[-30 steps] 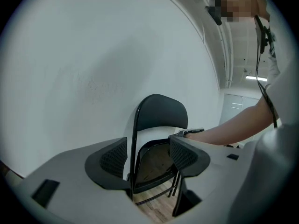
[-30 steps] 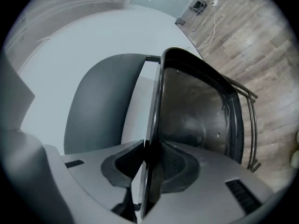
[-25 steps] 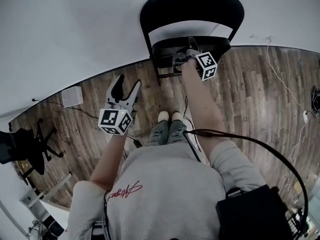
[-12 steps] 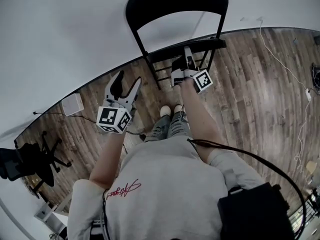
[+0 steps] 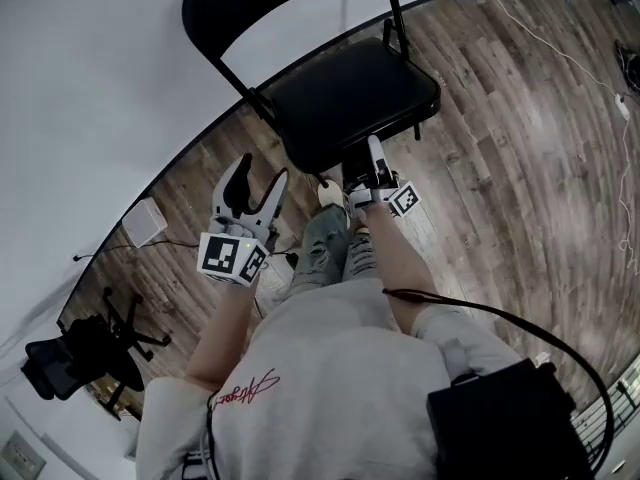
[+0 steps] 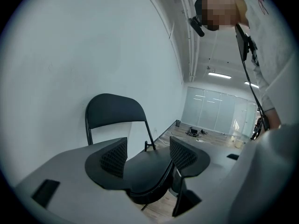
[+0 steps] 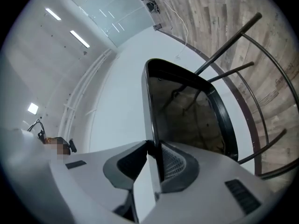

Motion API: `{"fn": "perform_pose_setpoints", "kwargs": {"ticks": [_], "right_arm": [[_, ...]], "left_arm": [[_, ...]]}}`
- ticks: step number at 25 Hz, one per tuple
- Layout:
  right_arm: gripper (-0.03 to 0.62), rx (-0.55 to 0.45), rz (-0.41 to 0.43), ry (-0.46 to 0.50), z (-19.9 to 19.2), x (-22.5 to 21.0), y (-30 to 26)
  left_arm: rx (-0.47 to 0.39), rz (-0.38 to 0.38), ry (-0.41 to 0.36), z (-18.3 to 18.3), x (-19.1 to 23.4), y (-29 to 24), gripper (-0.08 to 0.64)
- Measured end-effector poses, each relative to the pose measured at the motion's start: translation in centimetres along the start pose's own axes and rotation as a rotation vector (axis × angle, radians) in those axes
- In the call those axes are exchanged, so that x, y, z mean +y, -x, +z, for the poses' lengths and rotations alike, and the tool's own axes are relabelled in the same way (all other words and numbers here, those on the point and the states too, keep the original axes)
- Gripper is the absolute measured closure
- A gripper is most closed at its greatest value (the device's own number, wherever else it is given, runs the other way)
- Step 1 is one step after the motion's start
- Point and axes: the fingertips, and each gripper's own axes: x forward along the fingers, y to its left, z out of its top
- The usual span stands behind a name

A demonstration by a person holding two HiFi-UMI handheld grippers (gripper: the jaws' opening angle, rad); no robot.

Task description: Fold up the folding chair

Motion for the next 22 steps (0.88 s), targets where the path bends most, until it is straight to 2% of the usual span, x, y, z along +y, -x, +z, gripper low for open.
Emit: {"fn": "perform_pose_setpoints", "kwargs": {"ticks": [4, 7, 12, 19, 22], "right_arm": [[0.514, -0.036, -0.009, 0.005, 2.5, -1.0, 5.2], [0.5, -0.027, -0.021, -0.003, 4.2, -1.8, 8.0], [0.479, -0.061, -0.045, -0.001, 5.7, -3.2, 12.0], [0.468, -0.135, -0.022, 0.034, 7.5, -4.3, 17.7], [0.456, -0.166, -0.073, 0.061, 8.2, -4.9, 20.8]], "left_arm": [[0.006, 0.014, -0.004, -2.9, -3.7, 2.6, 0.275], [0.004, 0.036, 0.004, -5.7, -6.2, 4.8, 0.275], [0.057, 0.048, 0.049, -10.0, -8.0, 8.1, 0.275], [0.085, -0.013, 0.033, -13.2, -9.6, 9.6, 0.275], [0.104, -0.037, 0.046, -14.7, -10.4, 9.5, 0.275]]}}
